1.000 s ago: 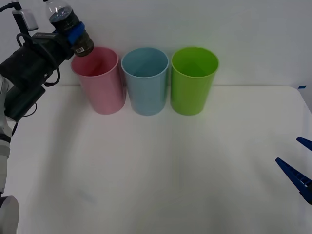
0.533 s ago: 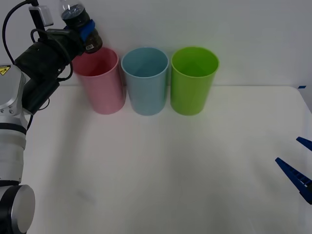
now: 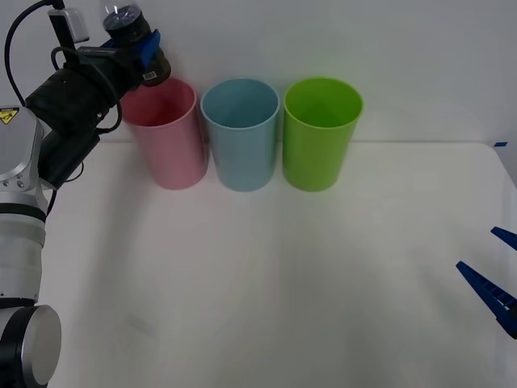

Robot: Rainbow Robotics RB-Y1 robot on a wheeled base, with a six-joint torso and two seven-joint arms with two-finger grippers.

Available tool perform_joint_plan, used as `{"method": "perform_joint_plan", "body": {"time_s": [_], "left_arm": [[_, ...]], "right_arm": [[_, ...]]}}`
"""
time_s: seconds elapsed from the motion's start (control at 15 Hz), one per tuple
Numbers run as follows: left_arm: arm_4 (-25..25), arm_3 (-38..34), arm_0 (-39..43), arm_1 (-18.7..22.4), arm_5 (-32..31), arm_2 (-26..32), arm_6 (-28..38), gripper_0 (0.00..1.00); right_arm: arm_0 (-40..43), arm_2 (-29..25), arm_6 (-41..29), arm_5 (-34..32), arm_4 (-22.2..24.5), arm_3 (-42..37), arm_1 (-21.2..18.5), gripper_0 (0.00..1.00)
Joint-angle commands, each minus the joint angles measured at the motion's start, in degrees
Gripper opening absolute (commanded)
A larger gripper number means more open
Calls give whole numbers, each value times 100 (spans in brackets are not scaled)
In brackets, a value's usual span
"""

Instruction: Grasp the object on the table and drop it into the matching bin: aluminum can to the light blue bin, PET bottle to the pink bin.

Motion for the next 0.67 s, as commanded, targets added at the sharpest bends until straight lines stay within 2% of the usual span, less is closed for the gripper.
{"method": "perform_joint_plan", "body": {"time_s": [0.07, 0.47, 0.67], "left_arm": [[15, 0, 9, -8, 1, 1, 16, 100], [200, 26, 44, 1, -25, 10, 34, 100], [613, 17, 246, 168, -245, 1, -37, 100]], "right_arm": [[0, 0, 0, 0, 0, 0, 0, 100], [0, 0, 0, 0, 0, 0, 0, 100], [0, 0, 0, 0, 0, 0, 0, 100]]}}
